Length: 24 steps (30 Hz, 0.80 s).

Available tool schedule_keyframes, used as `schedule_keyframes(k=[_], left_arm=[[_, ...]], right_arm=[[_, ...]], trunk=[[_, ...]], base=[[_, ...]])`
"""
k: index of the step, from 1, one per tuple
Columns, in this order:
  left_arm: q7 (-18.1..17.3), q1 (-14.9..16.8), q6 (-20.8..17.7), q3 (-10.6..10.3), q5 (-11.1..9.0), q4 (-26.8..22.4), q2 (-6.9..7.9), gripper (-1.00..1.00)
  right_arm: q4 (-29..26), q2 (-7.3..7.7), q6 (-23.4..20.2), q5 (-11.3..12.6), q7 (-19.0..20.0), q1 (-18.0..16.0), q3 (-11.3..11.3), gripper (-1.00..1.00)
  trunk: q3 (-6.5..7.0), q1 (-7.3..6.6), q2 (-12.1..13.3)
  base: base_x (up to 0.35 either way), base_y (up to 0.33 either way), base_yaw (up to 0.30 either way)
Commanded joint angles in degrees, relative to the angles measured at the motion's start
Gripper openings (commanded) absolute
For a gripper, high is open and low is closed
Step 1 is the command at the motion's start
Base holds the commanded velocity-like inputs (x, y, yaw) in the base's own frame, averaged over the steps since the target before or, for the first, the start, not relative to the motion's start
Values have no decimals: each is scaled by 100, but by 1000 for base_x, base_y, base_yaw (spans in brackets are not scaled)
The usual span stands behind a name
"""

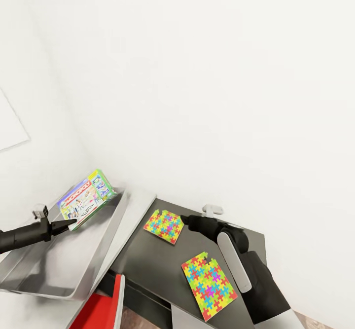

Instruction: Put all the toys in the child's room - the three board games (two on the bed and one on the table), the two jigsaw puzzles on the table, and the tennis ball on the table - inside the toy box on the table in the child's room.

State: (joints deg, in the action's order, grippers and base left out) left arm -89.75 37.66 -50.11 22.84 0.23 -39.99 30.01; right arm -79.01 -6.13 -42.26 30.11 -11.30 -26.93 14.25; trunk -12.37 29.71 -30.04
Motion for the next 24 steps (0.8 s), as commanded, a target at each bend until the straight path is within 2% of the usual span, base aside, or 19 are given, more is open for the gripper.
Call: schedule_keyframes(k=[1, 7, 9, 11, 13, 16, 18, 22, 24], left_arm=[[-25, 4, -52, 4, 8, 0, 3, -100], [-25, 19, -64, 12, 24, -9, 32, -100], [11, 26, -69, 6, 27, -84, 162, -100], [199, 31, -94, 4, 28, -224, 266, -100], [510, 81, -134, -4, 32, -590, 407, -100], [748, 172, -161, -31, 104, -920, 493, -100], [837, 251, -176, -43, 346, -1072, 574, -100], [913, 359, -156, -61, 1302, -1529, 674, -100], [915, 373, -126, -127, 1689, -1744, 681, -100]], right_arm=[[-8, 2, -14, 59, -56, -5, 2, 100], [47, 6, 40, 54, -56, -5, -14, 100], [55, 7, 46, 51, -56, -5, -22, 100], [58, 7, 49, 49, -56, -5, -25, 100], [60, 7, 50, 48, -52, -5, -33, 100], [61, 7, 46, 53, -49, -5, -35, 100], [61, 7, 44, 55, -48, -5, -36, 100], [61, 7, 37, 57, -47, -5, -36, 100], [61, 7, 35, 54, -47, -5, -36, 100]], trunk=[[-10, 2, -10], [-10, 2, -10], [-10, 2, -10], [-10, 2, -10], [-10, 2, -10], [-10, 2, -10], [-10, 2, -10], [-10, 2, -10], [-10, 2, -10]], base=[[0, 0, 0], [0, 0, 0], [0, 0, 0], [0, 0, 0], [0, 0, 0], [0, 0, 0], [0, 0, 0], [0, 0, 0], [0, 0, 0]])
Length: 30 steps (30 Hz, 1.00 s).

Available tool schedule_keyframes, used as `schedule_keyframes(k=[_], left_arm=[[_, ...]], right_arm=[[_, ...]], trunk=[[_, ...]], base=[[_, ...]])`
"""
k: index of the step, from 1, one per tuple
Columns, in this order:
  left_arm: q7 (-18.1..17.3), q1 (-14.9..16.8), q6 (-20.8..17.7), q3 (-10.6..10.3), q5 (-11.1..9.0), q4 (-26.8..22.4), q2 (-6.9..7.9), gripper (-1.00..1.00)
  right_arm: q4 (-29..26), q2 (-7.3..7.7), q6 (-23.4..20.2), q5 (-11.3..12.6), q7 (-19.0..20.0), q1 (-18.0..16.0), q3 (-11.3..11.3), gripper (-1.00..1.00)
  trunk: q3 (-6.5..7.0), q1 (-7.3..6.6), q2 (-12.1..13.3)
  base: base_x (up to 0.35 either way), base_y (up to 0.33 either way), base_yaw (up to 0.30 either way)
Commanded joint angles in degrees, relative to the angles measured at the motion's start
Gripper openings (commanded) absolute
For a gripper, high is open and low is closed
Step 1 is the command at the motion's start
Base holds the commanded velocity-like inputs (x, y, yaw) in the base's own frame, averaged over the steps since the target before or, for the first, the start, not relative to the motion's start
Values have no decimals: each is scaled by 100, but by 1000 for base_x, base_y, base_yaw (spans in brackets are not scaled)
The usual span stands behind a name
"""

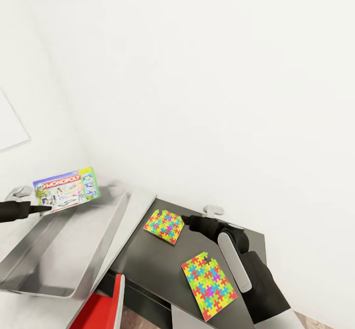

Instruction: Put all the toys in the child's room - the three board games (two on the bed and one on the table), the two jigsaw puzzles on the table, and the tennis ball on the table - inside the toy box on the table in the child's room.

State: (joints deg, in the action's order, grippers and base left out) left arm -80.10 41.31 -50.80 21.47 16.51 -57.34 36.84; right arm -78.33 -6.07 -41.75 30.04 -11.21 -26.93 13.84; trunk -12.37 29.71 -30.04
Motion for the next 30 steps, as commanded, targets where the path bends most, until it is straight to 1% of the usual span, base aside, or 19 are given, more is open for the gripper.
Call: schedule_keyframes(k=[1, 3, 6, 7, 10, 11, 13, 15, 17, 19, 20, 22, 24, 26, 28, 29, 30], left_arm=[[-50, 10, -50, -33, 139, -43, -1, -100], [-51, 15, -29, -284, 366, -130, 17, -100], [-51, 17, 82, -682, 574, -174, 30, -100], [-58, 17, 145, -784, 662, -180, 31, -100], [-75, 18, 261, -947, 964, -187, 33, -100], [-77, 18, 270, -969, 1014, -188, 33, -100], [-83, 18, 309, -1116, 1191, -189, 40, -100], [-103, 18, 457, -1239, 1309, -189, 54, -100], [-133, 18, 555, -1285, 1356, -190, 74, -100], [-160, 18, 635, -1327, 1411, -190, 172, -100], [-162, 18, 643, -1331, 1416, -190, 195, -100], [-175, 18, 668, -1362, 1431, -190, 291, -100], [-178, 18, 680, -1394, 1454, -190, 320, -100], [-180, 18, 712, -1431, 1538, -190, 337, -100], [-182, 18, 758, -1454, 1746, -188, 345, -100], [-184, 18, 772, -1457, 1817, -188, 346, -100], [-186, 18, 804, -1465, 1998, -186, 346, -100]], right_arm=[[-7, 0, -16, 59, -56, -5, 4, 100], [-7, 0, -17, 56, -56, -5, 4, 100], [-7, 0, -17, 55, -56, -5, 4, 100], [-7, 0, -17, 55, -56, -5, 4, 100], [-5, 0, -17, 55, -56, -5, 4, 100], [-4, 0, -17, 55, -56, -5, 4, 100], [0, 0, -17, 60, -56, -5, 4, 100], [1, 5, -17, 62, -56, -5, 4, 100], [2, 7, -17, 63, -56, -5, 4, 100], [2, 8, -17, 63, -56, -5, 4, 100], [2, 8, -17, 63, -56, -5, 4, 100], [2, 9, -17, 63, -56, -5, 4, 100], [5, 9, -14, 63, -56, -5, 4, 100], [12, 9, -11, 63, -56, -5, 4, 100], [17, 9, -10, 63, -56, -5, 4, 100], [17, 9, -10, 63, -56, -5, 4, 100], [18, 9, -9, 63, -56, -5, 4, 100]], trunk=[[-10, 3, -10], [-10, 3, -10], [-10, 3, -10], [-10, 3, -10], [-10, 3, -10], [-10, 3, -10], [-10, 3, -10], [-10, 3, -10], [-10, 3, -10], [-10, 3, -10], [-10, 3, -10], [-10, 3, -10], [-10, 3, -10], [-10, 3, -10], [-10, 3, -10], [-10, 3, -10], [-10, 3, -10]], base=[[0, 0, 0], [0, 0, 0], [0, 0, 0], [0, 0, 0], [0, 0, 0], [0, 0, 0], [0, 0, 0], [0, 0, 0], [0, 0, 0], [0, 0, 0], [0, 0, 0], [0, 0, 0], [0, 0, 0], [0, 0, 0], [0, 0, 0], [0, 0, 0], [0, 0, 0]])
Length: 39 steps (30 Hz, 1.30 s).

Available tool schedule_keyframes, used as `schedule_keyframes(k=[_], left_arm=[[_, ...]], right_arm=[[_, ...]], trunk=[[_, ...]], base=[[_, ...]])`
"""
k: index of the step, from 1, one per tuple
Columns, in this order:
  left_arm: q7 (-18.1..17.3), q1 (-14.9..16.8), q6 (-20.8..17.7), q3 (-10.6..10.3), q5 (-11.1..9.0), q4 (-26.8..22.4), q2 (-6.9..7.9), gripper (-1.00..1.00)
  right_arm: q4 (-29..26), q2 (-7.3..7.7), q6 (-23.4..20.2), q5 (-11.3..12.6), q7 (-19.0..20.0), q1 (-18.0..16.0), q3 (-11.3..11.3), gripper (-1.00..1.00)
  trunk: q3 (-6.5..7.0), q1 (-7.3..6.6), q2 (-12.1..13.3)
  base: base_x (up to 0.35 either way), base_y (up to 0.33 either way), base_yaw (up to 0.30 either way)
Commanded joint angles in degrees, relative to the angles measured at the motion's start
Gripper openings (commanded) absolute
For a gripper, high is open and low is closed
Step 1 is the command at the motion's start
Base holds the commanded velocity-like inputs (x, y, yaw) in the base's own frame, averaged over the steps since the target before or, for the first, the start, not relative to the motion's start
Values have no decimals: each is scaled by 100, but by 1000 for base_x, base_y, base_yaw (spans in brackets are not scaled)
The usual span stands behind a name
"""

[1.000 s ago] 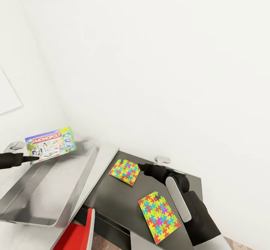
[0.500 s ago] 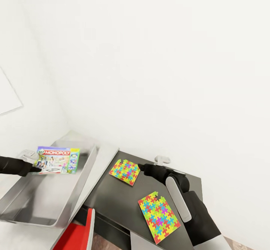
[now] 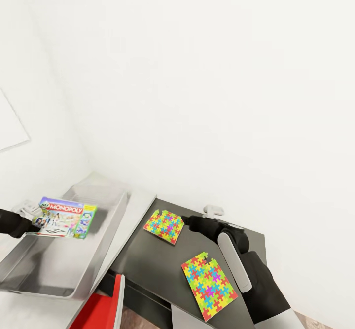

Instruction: Put all the toys in the child's room - the three board games (two on the bed and one on the table), the two jigsaw puzzles on the table, and the tennis ball on the table - inside the toy box on the table in the child's room.

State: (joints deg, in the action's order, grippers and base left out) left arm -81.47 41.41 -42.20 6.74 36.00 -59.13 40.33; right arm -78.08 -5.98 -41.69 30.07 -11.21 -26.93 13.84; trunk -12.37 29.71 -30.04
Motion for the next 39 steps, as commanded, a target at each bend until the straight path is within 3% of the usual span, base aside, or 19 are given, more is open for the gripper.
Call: schedule_keyframes(k=[1, 4, 6, 11, 15, 18, 22, 25, 39], left_arm=[[-53, 7, -27, 3, 219, -5, -4, -100], [-96, 2, 10, -27, 510, -3, -6, -100], [-147, 0, 33, -169, 620, -2, -7, -100], [-188, -1, 33, -744, 709, 5, -7, -100], [-191, -2, 10, -908, 723, 4, -12, -100], [-187, -2, 4, -937, 887, 6, -27, -100], [-196, -2, 9, -915, 1663, 7, -82, -100], [-201, -2, 10, -904, 1873, 7, -100, -100], [-203, -22, 29, -910, 1982, 2, -113, -100]], right_arm=[[-6, 0, -15, 60, -56, -5, 4, 100], [-6, 0, -15, 60, -56, -5, 4, 100], [-6, 0, -15, 60, -56, -5, 4, 100], [-5, 4, -15, 54, -56, -5, 4, 100], [-11, 8, -15, 52, -56, -5, 4, 100], [-16, 13, -15, 57, -56, -5, 4, 100], [-66, 130, -15, 72, -49, -5, 9, 100], [-90, 180, -15, 78, -48, -5, 7, 100], [-94, 208, -15, 86, -46, -5, 4, 100]], trunk=[[-10, 3, -10], [-10, 3, -10], [-10, 3, -10], [-10, 3, -10], [-10, 3, -10], [-10, 3, -10], [-10, 3, -10], [-10, 3, -10], [-10, 3, -10]], base=[[0, 0, 0], [0, 0, 0], [0, 0, 0], [0, 0, 0], [0, 0, 0], [0, 0, 0], [0, 0, 0], [0, 0, 0], [0, 0, 0]])
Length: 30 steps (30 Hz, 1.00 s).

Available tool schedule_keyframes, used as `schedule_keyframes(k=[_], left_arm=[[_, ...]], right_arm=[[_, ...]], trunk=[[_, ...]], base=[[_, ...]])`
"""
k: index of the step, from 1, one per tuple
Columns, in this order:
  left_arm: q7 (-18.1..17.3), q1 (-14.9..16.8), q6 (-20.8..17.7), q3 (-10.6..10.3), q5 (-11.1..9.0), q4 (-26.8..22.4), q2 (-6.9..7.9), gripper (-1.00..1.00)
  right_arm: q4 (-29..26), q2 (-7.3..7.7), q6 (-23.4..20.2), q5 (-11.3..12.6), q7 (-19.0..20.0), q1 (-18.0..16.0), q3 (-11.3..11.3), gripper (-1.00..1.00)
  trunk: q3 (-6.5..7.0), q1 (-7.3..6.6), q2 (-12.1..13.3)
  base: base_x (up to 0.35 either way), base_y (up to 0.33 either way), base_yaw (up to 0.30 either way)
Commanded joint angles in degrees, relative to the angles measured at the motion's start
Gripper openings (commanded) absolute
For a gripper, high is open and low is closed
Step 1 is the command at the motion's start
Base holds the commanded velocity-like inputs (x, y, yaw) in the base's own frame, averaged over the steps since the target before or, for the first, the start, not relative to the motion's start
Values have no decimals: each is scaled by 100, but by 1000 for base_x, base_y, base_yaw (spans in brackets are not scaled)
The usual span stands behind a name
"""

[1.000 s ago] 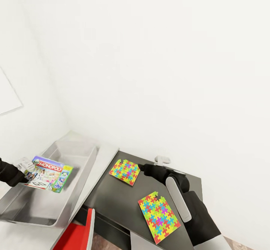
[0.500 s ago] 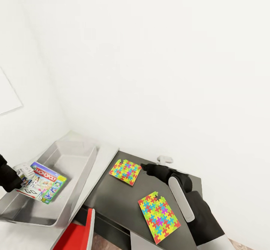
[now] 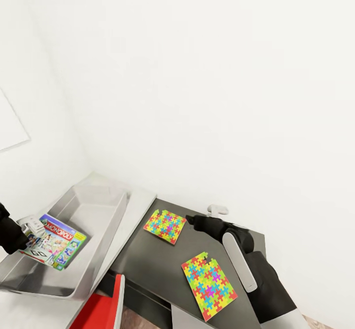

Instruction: Put all the toys in the child's room - the three board games (two on the bed and one on the table), the two jigsaw puzzles on the table, and the tennis ball on the table - inside the toy box on the table in the child's room.

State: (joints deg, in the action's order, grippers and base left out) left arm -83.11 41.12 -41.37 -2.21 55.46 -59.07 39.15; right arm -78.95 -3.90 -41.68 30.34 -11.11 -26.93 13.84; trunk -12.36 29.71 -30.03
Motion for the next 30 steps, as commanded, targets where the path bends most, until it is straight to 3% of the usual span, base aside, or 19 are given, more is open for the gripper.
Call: schedule_keyframes(k=[1, 9, 13, 19, 30], left_arm=[[-39, 0, -45, -17, 38, -9, 5, -100], [-51, -16, -27, -240, 28, -17, 11, -100], [-397, -16, -22, -279, 37, -17, 13, -100], [-679, -17, -17, -296, 39, -17, 13, -100], [-689, -33, 176, -297, 51, 3, 13, -100]], right_arm=[[-7, -2, -16, 60, -57, -5, 4, 100], [-6, -5, -16, 60, -58, -5, 4, 100], [-6, -3, -16, 55, -58, -5, 4, 100], [-6, 2, -16, 55, -58, -5, 4, 100], [-6, 3, -16, 55, -58, -5, 4, 100]], trunk=[[-11, 3, -10], [-11, 3, -10], [-11, 3, -10], [-11, 3, -10], [-11, 3, -10]], base=[[0, 0, 0], [0, 0, 0], [0, 0, 0], [0, 0, 0], [0, 0, 0]])
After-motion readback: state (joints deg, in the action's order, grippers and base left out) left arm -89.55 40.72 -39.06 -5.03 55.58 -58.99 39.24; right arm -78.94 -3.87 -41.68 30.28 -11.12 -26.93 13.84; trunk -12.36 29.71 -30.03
